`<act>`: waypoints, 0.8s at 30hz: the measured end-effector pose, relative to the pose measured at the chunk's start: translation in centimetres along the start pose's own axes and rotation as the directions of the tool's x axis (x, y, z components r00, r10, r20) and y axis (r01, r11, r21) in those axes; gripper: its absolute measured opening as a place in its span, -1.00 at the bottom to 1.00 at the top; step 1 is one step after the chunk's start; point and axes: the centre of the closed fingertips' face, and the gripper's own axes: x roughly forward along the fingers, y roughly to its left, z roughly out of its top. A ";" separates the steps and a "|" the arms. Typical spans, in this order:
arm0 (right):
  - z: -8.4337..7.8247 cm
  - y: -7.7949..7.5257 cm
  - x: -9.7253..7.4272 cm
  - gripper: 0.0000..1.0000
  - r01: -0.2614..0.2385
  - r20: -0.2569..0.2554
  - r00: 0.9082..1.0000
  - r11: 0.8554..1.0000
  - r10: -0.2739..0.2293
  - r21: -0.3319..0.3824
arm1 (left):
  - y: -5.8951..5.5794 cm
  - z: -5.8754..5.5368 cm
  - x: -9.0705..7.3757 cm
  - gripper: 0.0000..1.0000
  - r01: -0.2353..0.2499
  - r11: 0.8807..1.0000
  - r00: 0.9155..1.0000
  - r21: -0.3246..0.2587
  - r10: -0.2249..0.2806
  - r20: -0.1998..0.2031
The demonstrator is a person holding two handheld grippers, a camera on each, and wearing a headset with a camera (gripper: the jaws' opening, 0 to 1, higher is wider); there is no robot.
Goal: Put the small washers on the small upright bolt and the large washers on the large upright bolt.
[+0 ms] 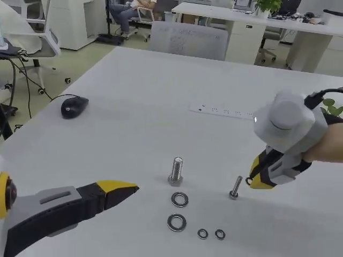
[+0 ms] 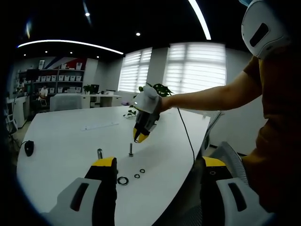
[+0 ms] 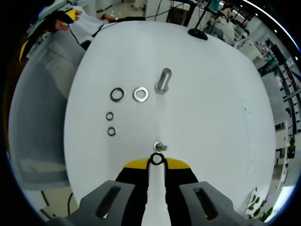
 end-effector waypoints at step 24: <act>0.6 -0.6 1.7 -0.76 -0.042 -0.047 0.998 0.999 0.041 -0.025 | 0.6 -0.3 0.1 0.43 -0.005 1.000 1.000 -0.019 0.005 0.001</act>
